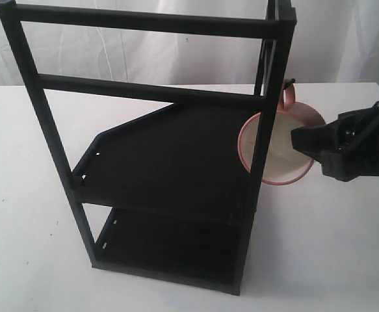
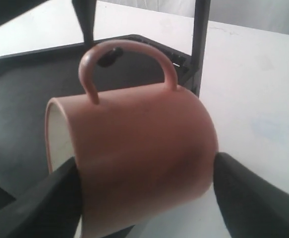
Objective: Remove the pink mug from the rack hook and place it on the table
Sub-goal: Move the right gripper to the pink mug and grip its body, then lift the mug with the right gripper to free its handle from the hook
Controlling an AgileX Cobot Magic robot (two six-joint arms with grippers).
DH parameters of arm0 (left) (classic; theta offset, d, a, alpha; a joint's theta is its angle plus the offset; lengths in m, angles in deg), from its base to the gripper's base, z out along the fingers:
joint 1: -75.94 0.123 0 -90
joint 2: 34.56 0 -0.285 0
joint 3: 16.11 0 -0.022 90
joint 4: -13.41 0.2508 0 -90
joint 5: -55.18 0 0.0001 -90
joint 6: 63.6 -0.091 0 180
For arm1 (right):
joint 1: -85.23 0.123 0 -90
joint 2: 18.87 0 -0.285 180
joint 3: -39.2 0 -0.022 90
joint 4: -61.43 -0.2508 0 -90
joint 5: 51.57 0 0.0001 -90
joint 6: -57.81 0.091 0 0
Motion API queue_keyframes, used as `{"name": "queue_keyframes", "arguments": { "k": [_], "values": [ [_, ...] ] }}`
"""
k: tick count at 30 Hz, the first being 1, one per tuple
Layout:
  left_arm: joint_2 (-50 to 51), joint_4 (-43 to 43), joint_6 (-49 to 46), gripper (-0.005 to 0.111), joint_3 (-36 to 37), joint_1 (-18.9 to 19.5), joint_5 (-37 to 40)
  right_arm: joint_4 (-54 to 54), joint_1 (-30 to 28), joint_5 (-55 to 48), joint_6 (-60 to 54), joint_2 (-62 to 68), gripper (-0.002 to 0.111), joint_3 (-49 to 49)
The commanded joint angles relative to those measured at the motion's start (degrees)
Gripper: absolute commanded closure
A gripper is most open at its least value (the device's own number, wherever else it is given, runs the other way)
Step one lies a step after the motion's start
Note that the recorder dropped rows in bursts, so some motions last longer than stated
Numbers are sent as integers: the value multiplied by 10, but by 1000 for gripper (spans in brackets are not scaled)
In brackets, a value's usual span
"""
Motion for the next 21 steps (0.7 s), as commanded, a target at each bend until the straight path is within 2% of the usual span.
{"name": "queue_keyframes", "arguments": {
  "k": [1,7,14,21],
  "values": [
    [-3,-5,1,107,3,2,0,10,1,27,-3,2,41,2],
    [-3,-5,1,107,3,2,0,106,1,40,86,2,43,2],
    [-3,-5,1,107,3,2,0,106,1,80,105,8,43,2],
    [-3,-5,1,107,3,2,0,116,1,99,87,79,43,2]
  ]
}}
